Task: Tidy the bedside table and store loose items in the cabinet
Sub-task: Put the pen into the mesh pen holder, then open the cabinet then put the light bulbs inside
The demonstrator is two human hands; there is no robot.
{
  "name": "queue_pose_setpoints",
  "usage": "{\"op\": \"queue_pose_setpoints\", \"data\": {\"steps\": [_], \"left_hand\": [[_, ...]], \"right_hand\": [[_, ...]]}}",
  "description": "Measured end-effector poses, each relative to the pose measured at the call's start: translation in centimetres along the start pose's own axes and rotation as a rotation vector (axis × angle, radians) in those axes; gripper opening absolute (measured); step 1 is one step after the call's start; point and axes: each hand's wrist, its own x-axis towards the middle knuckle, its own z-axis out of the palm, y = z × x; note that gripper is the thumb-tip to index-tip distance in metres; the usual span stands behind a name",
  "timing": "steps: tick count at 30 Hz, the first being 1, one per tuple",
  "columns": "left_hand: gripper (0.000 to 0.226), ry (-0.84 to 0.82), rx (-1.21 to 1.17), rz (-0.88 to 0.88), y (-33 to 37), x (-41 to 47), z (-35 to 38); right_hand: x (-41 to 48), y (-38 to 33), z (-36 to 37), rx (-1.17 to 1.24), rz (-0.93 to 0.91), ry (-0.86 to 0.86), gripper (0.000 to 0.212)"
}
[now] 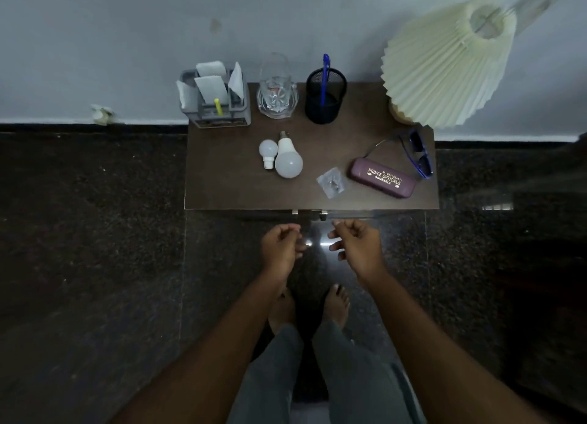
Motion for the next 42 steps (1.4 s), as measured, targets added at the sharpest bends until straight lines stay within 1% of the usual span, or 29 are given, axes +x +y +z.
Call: {"op": "queue_pose_setpoints", "data": {"steps": [3,7,9,11,15,19,24,27,29,31,32,34,36,37,39,41,42], "left_hand": [[0.016,0.011,0.080,0.023,-1.7,1.3,-0.1],[0.009,0.040,0.094,0.065,-3.0,4.5,1.0],[0.020,0.073,0.083,0.083,-3.5,6.6,1.7],[0.025,0.106,0.042,0.103,-4.1,8.3,2.1],[0.020,0.137,0.025,0.154,-6.1,10.8,2.7],[0.029,0.149,0.031,0.260,-8.2,12.6,2.8],[0.031,0.183,-0.013,0.432,-9.4,13.6,3.1],[0.031,0.179,-0.008,0.480,-9.6,13.9,3.0],[0.030,0.155,-0.008,0.461,-9.4,13.5,3.0],[0.035,0.125,0.003,0.387,-8.6,12.8,3.0],[0.040,0.106,0.016,0.342,-8.2,12.1,2.9],[0.057,0.079,0.049,0.265,-7.6,10.2,2.2],[0.074,0.074,0.100,0.178,-7.5,8.4,1.3],[0.078,0.070,0.131,0.142,-7.6,7.4,0.8],[0.077,0.054,0.188,0.094,-8.2,5.9,-0.3],[0.067,0.029,0.237,0.045,-8.5,5.1,-1.1],[0.058,0.017,0.255,0.024,-8.6,4.9,-1.6]], "right_hand": [[1.1,2.0,-0.4,-0.038,0.024,0.002,0.014],[4.4,4.5,-0.2,-0.153,-0.042,0.017,0.014],[6.2,5.6,0.1,-0.201,-0.090,0.016,0.020],[8.1,6.6,0.9,-0.217,-0.128,0.015,0.026],[11.2,8.8,2.4,-0.164,-0.138,0.029,0.029],[12.6,10.7,2.6,-0.064,-0.193,0.051,0.027],[13.2,11.7,1.8,-0.007,-0.268,-0.037,0.032],[13.3,11.6,1.4,-0.002,-0.307,-0.066,0.031],[13.0,11.5,1.2,-0.045,-0.326,-0.076,0.032],[12.7,11.0,0.8,-0.111,-0.310,-0.086,0.036],[12.3,10.8,0.5,-0.138,-0.285,-0.101,0.038],[11.2,10.4,0.0,-0.170,-0.206,-0.143,0.045],[10.0,10.4,-0.5,-0.181,-0.143,-0.169,0.059],[9.2,10.6,-0.9,-0.192,-0.120,-0.170,0.067],[7.7,11.0,-1.7,-0.215,-0.082,-0.161,0.091],[6.7,11.5,-2.2,-0.219,-0.052,-0.135,0.112],[6.3,11.6,-2.3,-0.220,-0.046,-0.114,0.117]]}}
